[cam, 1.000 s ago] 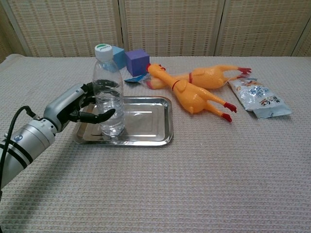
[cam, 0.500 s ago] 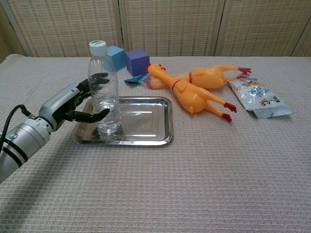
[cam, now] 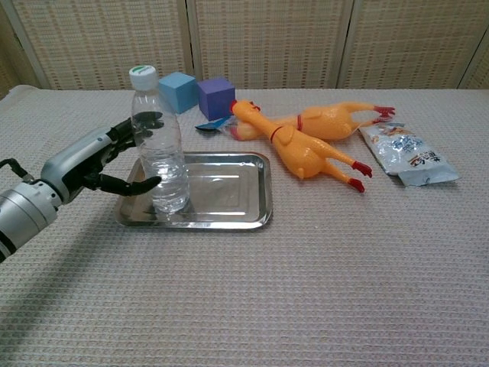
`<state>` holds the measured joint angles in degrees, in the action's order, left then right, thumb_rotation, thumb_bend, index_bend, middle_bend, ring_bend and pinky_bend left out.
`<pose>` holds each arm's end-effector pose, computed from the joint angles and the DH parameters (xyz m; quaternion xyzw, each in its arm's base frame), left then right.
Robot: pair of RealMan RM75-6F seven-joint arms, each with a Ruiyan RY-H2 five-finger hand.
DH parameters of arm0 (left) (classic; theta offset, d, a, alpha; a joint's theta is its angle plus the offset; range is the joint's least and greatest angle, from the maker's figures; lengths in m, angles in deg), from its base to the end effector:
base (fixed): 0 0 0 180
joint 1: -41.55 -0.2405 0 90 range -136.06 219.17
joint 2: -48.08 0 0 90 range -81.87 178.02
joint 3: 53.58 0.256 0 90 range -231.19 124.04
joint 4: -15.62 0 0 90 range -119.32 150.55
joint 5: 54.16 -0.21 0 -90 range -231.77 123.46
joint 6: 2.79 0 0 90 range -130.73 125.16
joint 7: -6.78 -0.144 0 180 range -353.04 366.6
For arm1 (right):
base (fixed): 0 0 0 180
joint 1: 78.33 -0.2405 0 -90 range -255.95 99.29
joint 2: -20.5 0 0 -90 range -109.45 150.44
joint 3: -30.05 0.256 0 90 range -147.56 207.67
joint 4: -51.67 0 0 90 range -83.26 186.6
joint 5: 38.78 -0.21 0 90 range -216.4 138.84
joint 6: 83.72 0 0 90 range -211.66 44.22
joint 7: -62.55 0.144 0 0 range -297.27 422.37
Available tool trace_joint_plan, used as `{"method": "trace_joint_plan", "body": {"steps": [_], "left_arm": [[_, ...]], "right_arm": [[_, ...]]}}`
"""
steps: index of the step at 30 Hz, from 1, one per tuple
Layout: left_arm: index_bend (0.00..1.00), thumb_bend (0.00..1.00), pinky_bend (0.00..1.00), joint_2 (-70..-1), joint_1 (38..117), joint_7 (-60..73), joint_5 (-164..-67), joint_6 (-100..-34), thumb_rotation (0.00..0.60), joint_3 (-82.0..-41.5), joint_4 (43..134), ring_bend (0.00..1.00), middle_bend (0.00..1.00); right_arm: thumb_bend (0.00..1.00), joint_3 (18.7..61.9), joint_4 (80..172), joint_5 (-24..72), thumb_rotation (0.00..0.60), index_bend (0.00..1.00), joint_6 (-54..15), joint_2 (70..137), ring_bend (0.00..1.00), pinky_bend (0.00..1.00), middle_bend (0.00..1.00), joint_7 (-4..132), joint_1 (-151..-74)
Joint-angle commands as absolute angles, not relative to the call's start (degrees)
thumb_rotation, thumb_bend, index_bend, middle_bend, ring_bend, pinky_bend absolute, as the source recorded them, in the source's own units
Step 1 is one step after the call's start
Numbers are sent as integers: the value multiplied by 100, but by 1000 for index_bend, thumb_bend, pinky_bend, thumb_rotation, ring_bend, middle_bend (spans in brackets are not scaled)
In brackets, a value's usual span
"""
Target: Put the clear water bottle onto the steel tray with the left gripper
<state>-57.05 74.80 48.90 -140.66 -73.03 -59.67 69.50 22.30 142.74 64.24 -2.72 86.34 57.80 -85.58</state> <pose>-0.2084 0.3233 -0.0499 -0.5476 -0.5467 -0.5803 0.2539 -0.2863 -0.1433 0.1037 0.7435 -0.3484 0.3508 0.4503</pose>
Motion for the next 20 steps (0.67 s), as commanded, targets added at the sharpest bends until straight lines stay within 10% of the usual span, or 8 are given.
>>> {"method": "trace_joint_plan", "body": {"steps": [1, 12, 20], "left_arm": [[0, 302, 0, -5434, 7276, 4859, -14170, -7553, 600, -5828, 6880, 0, 0], [0, 317, 0, -3802, 5716, 3100, -14850, -9253, 600, -4723, 6773, 0, 0], [0, 323, 0, -2383, 5170, 899, -14646, -9294, 600, -4492, 9083, 0, 0]], "right_arm": [[88, 2201, 14276, 6464, 544, 0, -269, 8623, 0, 0, 0, 5784, -8557], [88, 2264, 14306, 6343, 544, 0, -248, 8630, 0, 0, 0, 5690, -8519], [88, 2281, 14378, 6210, 544, 0, -405, 8648, 0, 0, 0, 5467, -8525]]}}
